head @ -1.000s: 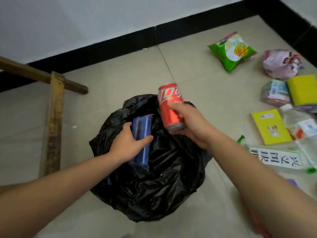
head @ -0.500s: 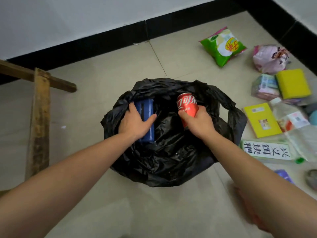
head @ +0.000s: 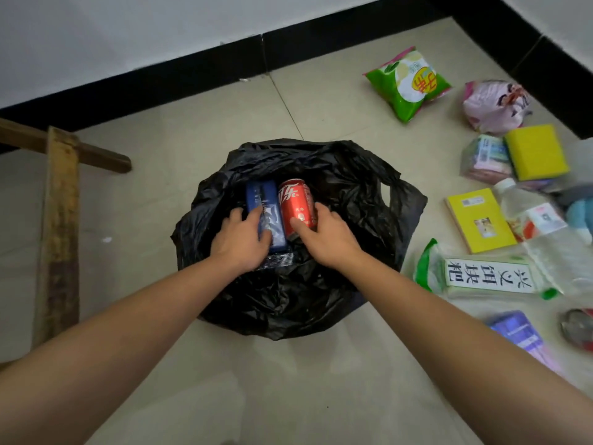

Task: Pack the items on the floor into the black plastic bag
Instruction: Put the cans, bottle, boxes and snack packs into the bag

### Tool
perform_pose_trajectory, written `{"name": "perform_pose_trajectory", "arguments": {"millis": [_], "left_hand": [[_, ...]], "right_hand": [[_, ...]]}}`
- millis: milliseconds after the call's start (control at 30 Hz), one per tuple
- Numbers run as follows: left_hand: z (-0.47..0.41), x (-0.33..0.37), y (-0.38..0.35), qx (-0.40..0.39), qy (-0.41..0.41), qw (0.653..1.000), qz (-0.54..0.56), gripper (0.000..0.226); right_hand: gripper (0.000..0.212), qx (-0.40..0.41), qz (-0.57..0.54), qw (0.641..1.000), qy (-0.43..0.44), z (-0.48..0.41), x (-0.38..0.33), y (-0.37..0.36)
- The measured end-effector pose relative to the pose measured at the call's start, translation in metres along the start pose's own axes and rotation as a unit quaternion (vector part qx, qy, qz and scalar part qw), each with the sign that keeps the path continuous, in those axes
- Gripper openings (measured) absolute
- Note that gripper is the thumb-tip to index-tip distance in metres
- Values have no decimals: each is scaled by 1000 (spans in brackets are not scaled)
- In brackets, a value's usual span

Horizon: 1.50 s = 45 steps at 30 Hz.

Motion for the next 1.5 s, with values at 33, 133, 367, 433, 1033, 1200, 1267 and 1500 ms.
{"name": "perform_pose_trajectory", "arguments": {"millis": [33,133,367,433,1033,1200,1267,1500], "left_hand": [[2,5,5,21,-13,1000,4,61],[15,26,27,104,-83,991,2,61],[45,140,98,224,-284,932,-8,61],[51,186,104,228,-317,921,2,59],[129,310,-138,-97,-427,894,-92,55],[119,326,-136,-10,-403,910,-99,56],[115,334,-140,6,-389,915,-104,62],[111,350,-152,-22,-390,920,-34,55]], "right_hand": [[74,14,13,1000,12,3,-3,11],[59,88,-9,993,78,13,-15,56],[24,253,-105,956,105,55,40,191],[30,249,-73,965,34,66,89,212],[76,302,173,921,-174,144,264,236],[85,207,228,936,-173,119,286,241],[84,214,218,935,-178,120,291,245],[87,175,138,940,-260,125,314,250]]}}
Point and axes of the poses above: each hand's wrist, its own z-axis away from the middle knuckle, its own y-axis out of the back of the hand, x = y × z, the point moved 7 cm from there along -z, towards the middle knuckle, and after that the axes turned 6 degrees about y, right-handed, at the moved point
